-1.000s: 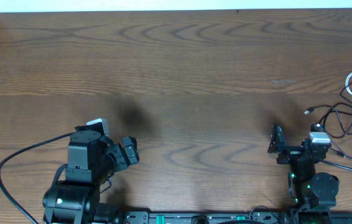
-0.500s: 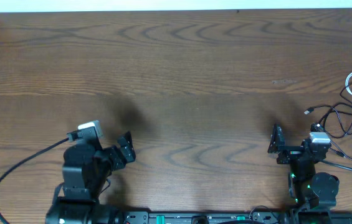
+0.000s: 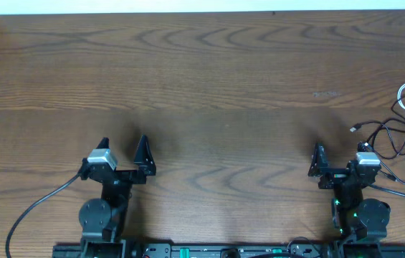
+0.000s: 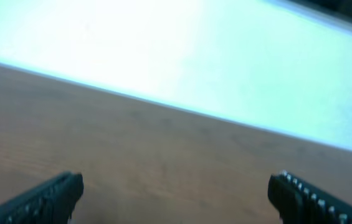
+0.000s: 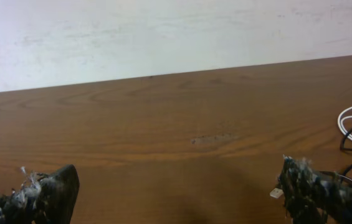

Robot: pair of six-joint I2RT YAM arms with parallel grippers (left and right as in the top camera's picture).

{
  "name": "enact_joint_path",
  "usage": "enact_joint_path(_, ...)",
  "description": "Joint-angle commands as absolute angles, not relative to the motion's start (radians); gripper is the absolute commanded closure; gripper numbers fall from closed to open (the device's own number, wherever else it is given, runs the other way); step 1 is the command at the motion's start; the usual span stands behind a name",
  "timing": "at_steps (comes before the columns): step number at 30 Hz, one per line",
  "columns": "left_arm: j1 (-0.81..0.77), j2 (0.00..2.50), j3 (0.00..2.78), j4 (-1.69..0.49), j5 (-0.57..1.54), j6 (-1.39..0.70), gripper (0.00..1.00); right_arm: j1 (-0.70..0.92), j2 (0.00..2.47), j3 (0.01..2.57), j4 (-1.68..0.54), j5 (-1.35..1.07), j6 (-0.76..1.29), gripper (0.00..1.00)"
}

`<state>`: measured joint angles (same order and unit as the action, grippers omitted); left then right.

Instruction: Untangle cables

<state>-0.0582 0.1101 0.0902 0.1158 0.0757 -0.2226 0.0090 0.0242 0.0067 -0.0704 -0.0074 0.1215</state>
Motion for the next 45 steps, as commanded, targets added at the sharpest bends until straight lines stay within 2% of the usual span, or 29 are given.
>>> enact_joint_path(1,-0.038,0.058,0.034,0.205,0.075,-0.132,0.00,-0.006,0.018,0.006,-0.075,-0.003,0.111,0.01)
enact_joint_path(4,-0.025,0.034,0.003,0.258,0.085,-0.067,0.00,-0.006,0.018,0.006,-0.075,-0.003,0.111,0.01)
enact_joint_path(10,-0.014,0.001,0.004,0.225,0.122,0.102,0.00,-0.006,0.018,0.006,-0.075,-0.003,0.111,0.01)
enact_joint_path(13,-0.014,0.001,0.004,0.193,0.119,0.104,0.00,-0.006,0.018,0.006,-0.075,-0.003,0.111,0.01)
enact_joint_path(20,-0.014,0.001,0.004,-0.058,0.119,0.104,0.00,-0.006,0.018,0.006,-0.075,-0.002,0.111,0.01)
enact_joint_path(45,-0.015,0.001,0.004,-0.060,0.116,0.104,0.00,-0.006,0.018,0.006,-0.075,-0.002,0.111,0.01)
